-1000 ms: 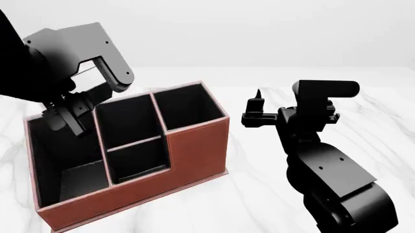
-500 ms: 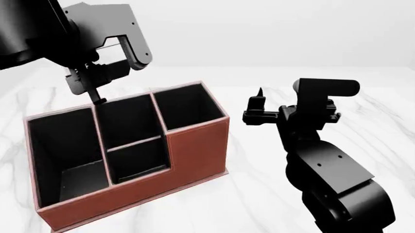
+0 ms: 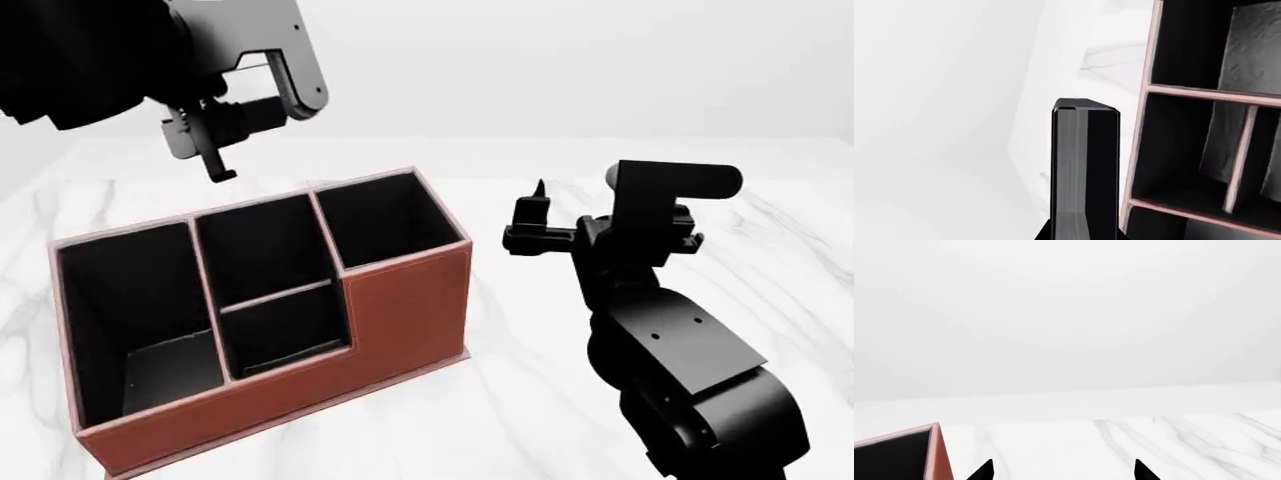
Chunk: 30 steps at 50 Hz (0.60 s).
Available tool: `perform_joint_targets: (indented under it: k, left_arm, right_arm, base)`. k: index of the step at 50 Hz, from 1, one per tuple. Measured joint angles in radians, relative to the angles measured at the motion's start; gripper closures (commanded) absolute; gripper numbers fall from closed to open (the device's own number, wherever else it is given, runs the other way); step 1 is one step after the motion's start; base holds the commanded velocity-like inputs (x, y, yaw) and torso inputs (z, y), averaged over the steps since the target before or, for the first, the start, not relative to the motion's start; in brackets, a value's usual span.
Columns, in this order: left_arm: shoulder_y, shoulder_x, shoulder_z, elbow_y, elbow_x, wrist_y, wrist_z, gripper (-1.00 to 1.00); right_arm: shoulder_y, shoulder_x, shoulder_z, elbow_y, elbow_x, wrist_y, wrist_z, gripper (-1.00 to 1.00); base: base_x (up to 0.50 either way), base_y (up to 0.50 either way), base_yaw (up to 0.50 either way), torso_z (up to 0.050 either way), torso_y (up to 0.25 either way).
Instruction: Pick up the book and place it in the front compartment of the caddy.
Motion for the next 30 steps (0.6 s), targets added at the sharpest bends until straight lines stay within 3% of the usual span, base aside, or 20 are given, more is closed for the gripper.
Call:
perform_joint_targets:
  k: [30]
  left_arm:
    - [0.015,0.012,-0.005,-0.041,0.048,0.018,0.03,1.0]
  right_arm:
    - [0.002,0.007,-0.011,0.007,0.009,-0.007,0.008,-1.0]
  base:
    - [0.0,0.0,0.0,0.0,0.001]
